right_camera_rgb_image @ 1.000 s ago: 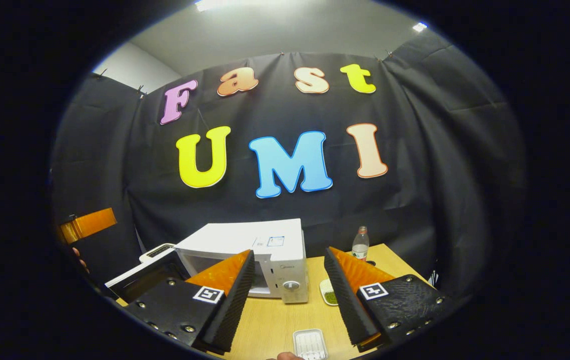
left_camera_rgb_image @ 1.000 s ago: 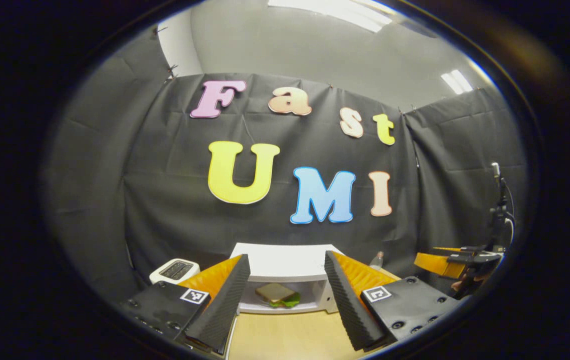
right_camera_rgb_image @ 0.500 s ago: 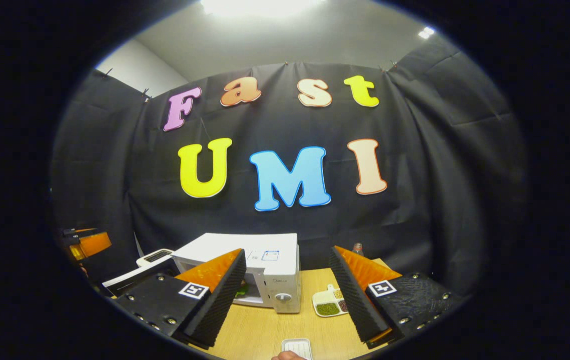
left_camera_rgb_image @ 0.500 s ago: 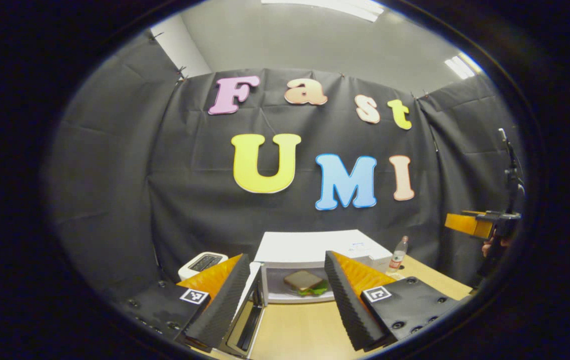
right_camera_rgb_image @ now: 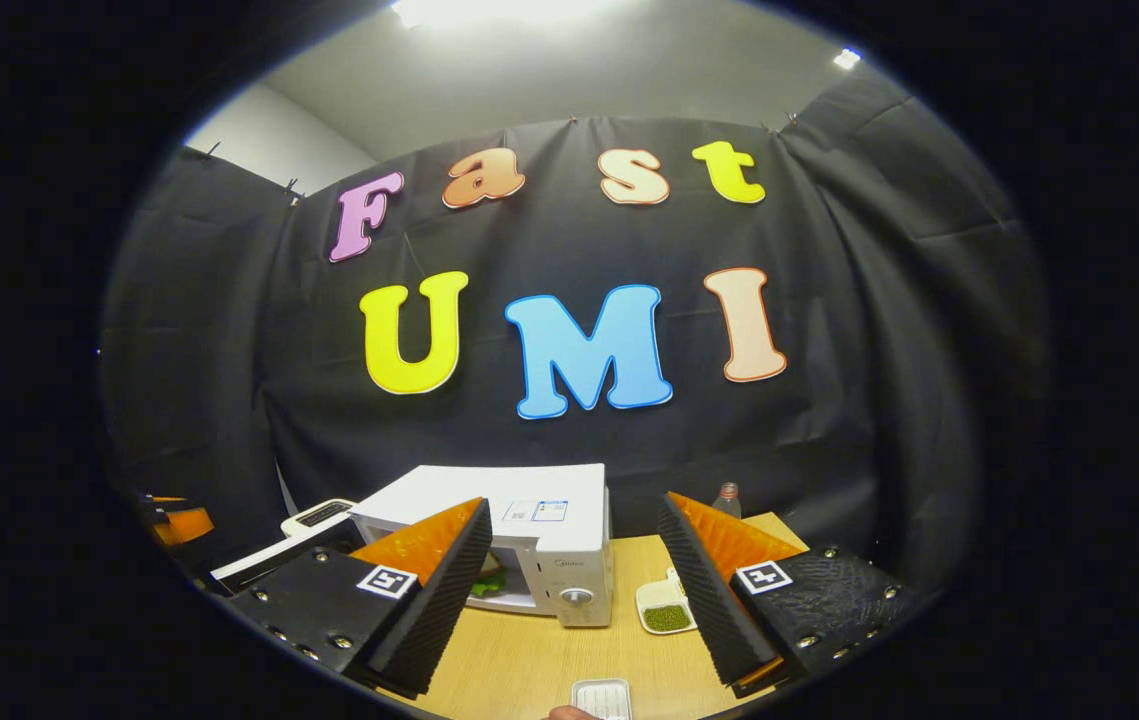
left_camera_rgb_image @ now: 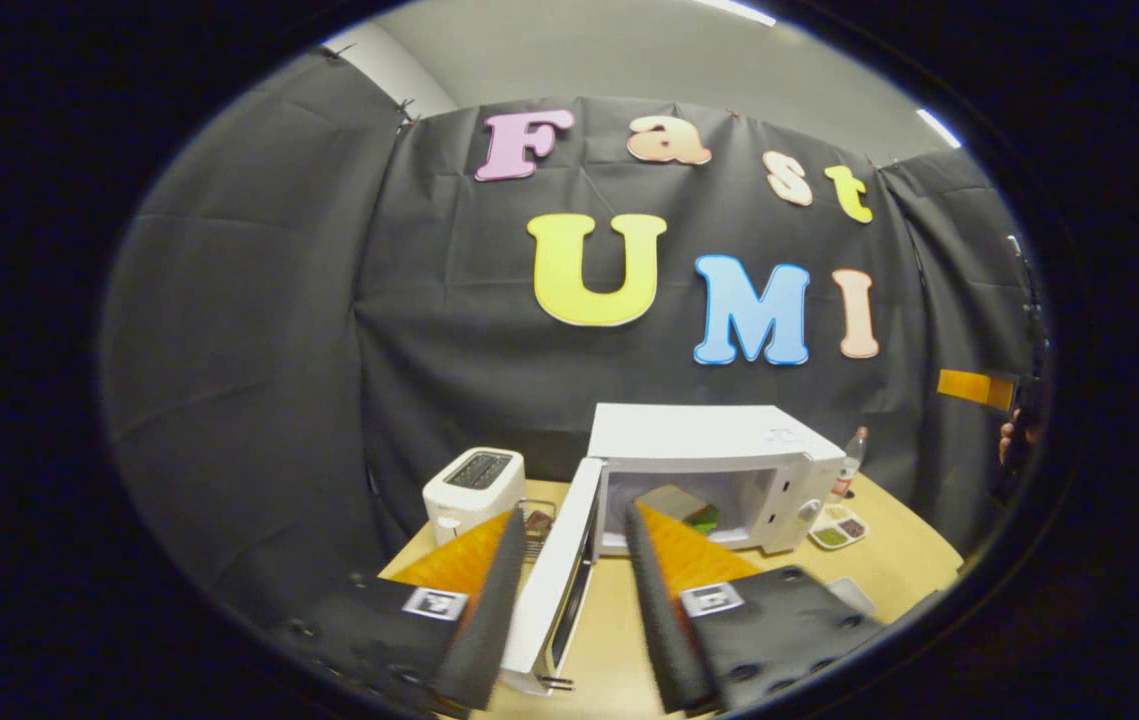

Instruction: Open the microwave oven with the left hand, put the food in, and close the microwave oven.

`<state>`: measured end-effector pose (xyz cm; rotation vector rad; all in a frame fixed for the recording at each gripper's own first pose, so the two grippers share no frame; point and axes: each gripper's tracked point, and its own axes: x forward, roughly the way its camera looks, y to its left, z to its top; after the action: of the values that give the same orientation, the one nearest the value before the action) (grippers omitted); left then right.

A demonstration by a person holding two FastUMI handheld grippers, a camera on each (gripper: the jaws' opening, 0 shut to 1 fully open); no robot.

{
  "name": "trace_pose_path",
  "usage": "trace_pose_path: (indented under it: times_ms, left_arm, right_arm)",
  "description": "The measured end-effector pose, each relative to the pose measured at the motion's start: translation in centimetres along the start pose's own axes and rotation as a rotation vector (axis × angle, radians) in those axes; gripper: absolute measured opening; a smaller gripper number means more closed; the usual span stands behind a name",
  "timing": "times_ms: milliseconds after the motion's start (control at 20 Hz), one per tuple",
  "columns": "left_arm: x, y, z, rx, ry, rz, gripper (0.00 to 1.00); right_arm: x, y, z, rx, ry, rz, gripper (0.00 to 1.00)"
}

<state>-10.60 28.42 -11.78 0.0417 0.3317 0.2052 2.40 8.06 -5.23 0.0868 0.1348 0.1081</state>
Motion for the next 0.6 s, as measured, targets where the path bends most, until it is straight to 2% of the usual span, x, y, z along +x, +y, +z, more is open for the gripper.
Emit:
trace_pose_path:
  times_ms: [50,100,300,600]
  left_arm:
    - [0.0,2.0,-0.3,0.014,0.014,0.052,0.38]
    - [-1.3,1.6,-0.9,-0.016,0.035,0.004,0.08]
    - [-2.1,5.2,-4.4,0.017,0.1,0.038,0.06]
    - [-3.4,7.9,-9.3,0.105,0.206,0.007,0.07]
  right_arm:
    - [0.1,0.0,-0.1,0.004,0.006,0.002,1.0]
    - [0.2,0.1,-0.2,0.008,0.01,0.003,1.0]
    - [0.5,0.2,-0.8,0.012,0.027,0.008,1.0]
    - [0.6,0.1,-1.3,0.016,0.043,0.009,1.0]
